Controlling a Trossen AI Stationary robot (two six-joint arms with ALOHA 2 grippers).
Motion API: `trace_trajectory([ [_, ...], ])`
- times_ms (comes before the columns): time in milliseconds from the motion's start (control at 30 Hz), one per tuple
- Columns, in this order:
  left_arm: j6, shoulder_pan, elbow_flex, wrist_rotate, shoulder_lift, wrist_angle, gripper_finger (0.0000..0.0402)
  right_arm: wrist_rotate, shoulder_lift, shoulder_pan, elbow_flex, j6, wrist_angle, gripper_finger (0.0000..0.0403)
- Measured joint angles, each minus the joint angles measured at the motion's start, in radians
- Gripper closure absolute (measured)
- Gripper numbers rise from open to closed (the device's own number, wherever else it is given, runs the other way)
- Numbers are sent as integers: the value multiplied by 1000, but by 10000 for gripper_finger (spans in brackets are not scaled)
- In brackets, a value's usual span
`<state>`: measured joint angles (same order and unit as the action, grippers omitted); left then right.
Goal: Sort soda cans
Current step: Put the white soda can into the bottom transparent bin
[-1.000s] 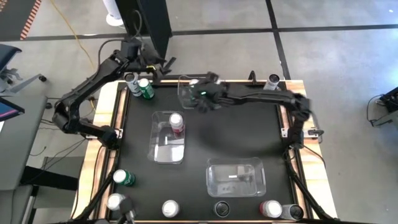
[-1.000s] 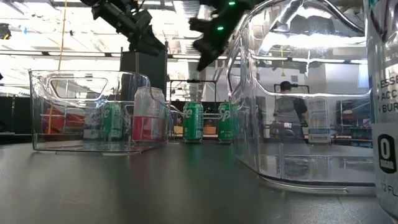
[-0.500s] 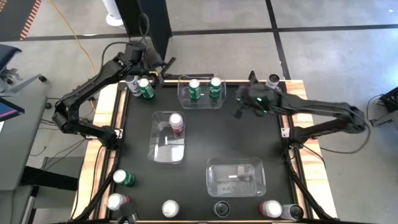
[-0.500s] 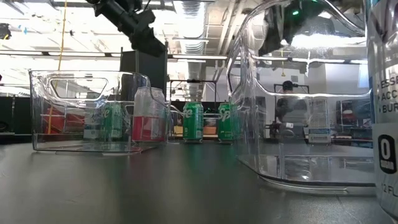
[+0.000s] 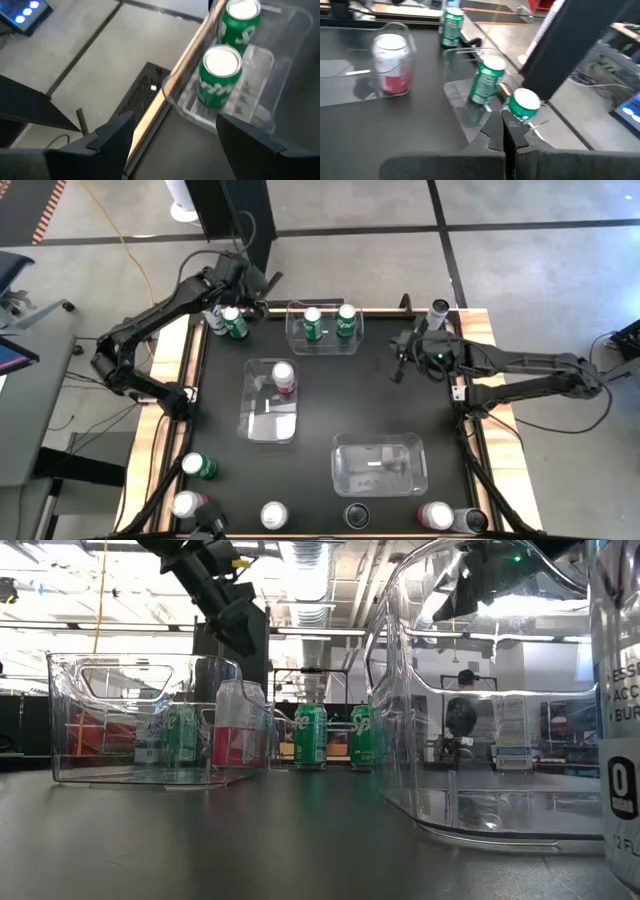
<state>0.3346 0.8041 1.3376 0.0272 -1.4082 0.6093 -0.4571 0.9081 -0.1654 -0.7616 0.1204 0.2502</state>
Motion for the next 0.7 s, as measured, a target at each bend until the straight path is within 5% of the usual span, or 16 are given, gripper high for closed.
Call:
trace_trajectory([
  [167,-45,-1,0,0,1,-18,125,-218,2,-20,0,-30,11,400],
  [367,-42,-9,0,0,1,-39,125,-519,-2,-123,-38,-412,216,399],
  [533,-1,-9,0,0,1,-67,125,-433,30,-266,-61,-559,334,349],
  [700,20,-9,0,31,1,-88,125,-326,86,-395,-115,-622,374,241],
])
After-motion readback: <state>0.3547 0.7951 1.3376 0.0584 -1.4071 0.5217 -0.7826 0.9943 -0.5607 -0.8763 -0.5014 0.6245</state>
